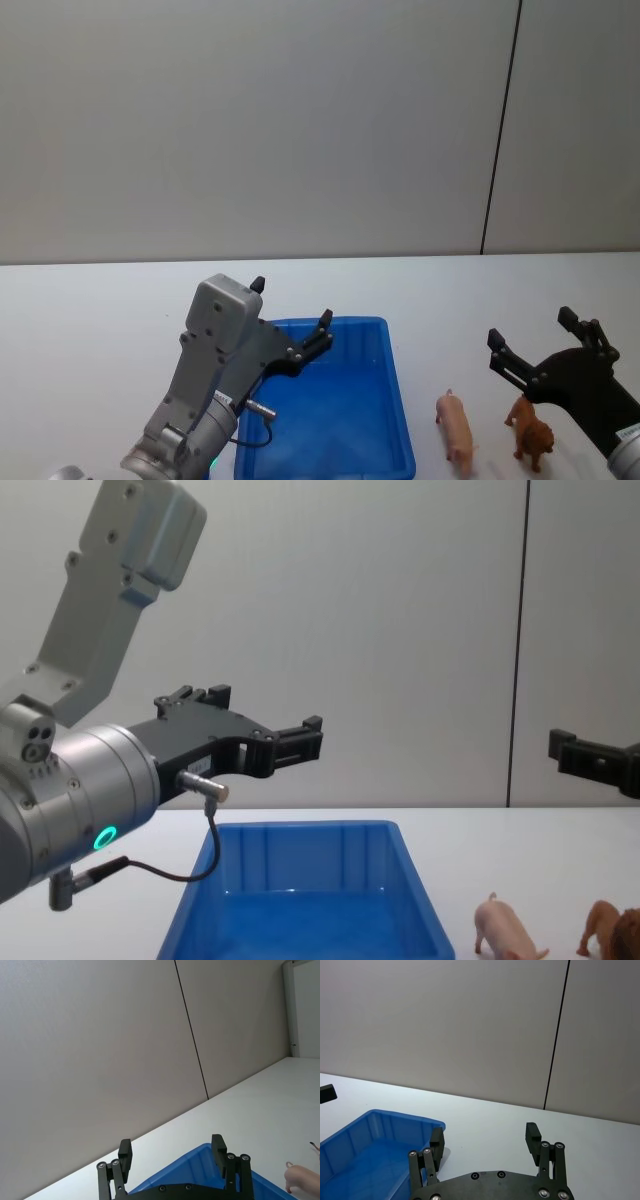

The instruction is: Pick up the two dolls from the table and place them into the box.

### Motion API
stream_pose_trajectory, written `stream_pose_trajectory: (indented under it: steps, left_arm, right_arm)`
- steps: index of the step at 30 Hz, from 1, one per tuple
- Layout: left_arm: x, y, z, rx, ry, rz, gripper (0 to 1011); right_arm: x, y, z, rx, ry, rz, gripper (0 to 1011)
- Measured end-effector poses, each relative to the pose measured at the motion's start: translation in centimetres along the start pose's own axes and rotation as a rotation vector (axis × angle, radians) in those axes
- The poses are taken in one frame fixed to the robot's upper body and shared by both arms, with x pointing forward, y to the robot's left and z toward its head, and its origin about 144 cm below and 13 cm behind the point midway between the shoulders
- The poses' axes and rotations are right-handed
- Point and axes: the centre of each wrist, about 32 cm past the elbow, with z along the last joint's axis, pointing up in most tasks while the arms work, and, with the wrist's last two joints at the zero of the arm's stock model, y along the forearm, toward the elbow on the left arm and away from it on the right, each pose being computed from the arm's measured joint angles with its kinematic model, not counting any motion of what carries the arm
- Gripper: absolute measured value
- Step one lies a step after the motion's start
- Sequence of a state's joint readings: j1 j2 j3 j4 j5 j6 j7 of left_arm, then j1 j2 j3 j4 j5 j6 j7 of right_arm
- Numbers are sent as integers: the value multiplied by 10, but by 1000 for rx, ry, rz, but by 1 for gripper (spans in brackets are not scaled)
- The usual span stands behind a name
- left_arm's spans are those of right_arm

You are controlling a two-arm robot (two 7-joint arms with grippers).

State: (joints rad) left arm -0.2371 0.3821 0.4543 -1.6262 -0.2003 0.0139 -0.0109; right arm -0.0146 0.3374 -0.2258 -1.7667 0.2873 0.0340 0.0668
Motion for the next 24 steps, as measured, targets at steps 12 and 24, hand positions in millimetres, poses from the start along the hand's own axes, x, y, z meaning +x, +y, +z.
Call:
stream_pose_trajectory:
  steps: [12, 24]
  left_arm:
    - [0, 0, 0, 0, 0, 0, 1001]
    - [0, 0, 0, 0, 0, 0, 1001]
  right_arm:
    - [0, 0, 0, 0, 0, 0, 1001]
    - [0, 0, 0, 0, 0, 0, 1001]
